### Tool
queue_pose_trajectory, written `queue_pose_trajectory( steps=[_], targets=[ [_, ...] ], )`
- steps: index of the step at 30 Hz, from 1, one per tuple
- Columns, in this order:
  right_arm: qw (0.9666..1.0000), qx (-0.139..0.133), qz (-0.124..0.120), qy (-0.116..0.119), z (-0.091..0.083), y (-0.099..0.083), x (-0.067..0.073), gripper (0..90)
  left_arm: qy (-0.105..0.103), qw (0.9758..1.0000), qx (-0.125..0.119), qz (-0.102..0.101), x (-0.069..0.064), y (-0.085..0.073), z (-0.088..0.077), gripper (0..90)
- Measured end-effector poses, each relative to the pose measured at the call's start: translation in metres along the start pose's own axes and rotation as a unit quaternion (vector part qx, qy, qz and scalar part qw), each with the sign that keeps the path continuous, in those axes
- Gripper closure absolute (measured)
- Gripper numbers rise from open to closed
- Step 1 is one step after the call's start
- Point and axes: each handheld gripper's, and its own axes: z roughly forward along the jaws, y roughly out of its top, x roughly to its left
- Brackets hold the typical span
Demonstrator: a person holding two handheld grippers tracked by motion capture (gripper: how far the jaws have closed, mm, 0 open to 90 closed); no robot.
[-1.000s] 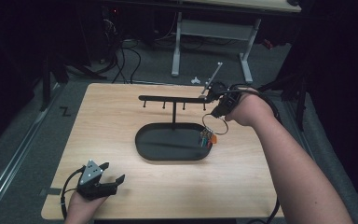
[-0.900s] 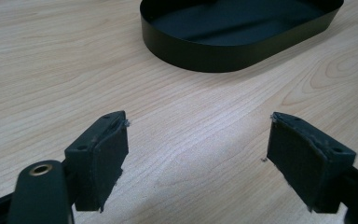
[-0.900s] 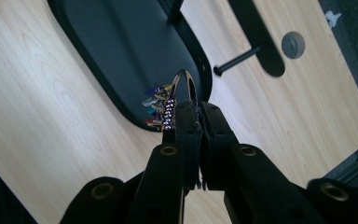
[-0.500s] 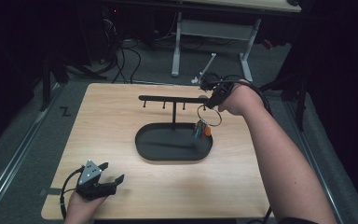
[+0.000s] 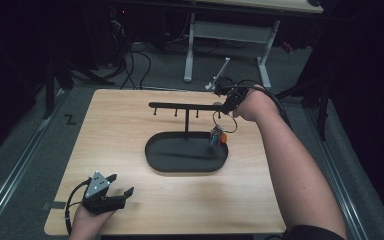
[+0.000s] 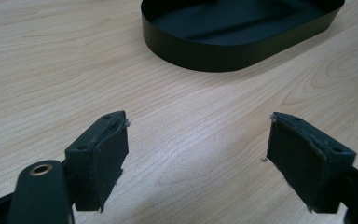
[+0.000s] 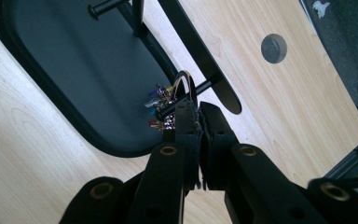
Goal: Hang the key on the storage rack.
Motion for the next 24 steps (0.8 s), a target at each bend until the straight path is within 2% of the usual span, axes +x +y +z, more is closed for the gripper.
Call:
queue_pose_trajectory(
  steps=[4, 8, 14, 17, 19, 21, 24],
  targets=[
    [0.9998, -0.016, 0.009, 0.009, 0.002, 0.001, 0.001, 86.7, 0.000, 1.0000, 0.000, -0.001, 0.000, 0.000, 0.000, 20.9],
    [0.9999, -0.014, 0.007, 0.006, 0.003, -0.001, 0.002, 86.3, 0.002, 1.0000, -0.001, -0.002, 0.000, -0.001, 0.000, 20.9],
    [0.9994, -0.031, 0.018, 0.000, -0.001, -0.014, 0.004, 82.6, 0.001, 1.0000, 0.001, 0.001, 0.000, 0.000, 0.001, 20.9],
    [0.9988, -0.042, 0.026, -0.004, -0.002, -0.025, 0.005, 77.1, 0.001, 1.0000, 0.001, 0.000, 0.000, 0.000, 0.001, 20.9],
    [0.9970, -0.063, 0.044, -0.004, -0.003, -0.038, 0.008, 68.4, 0.001, 1.0000, 0.001, -0.001, 0.000, 0.000, 0.001, 20.9],
    [0.9960, -0.074, 0.049, -0.002, -0.002, -0.046, 0.010, 62.1, 0.001, 1.0000, -0.002, -0.004, 0.001, 0.000, 0.001, 20.9],
    [0.9947, -0.084, 0.059, -0.005, 0.000, -0.056, 0.012, 57.9, 0.000, 1.0000, 0.000, -0.002, 0.000, 0.000, 0.002, 20.9]
  ],
)
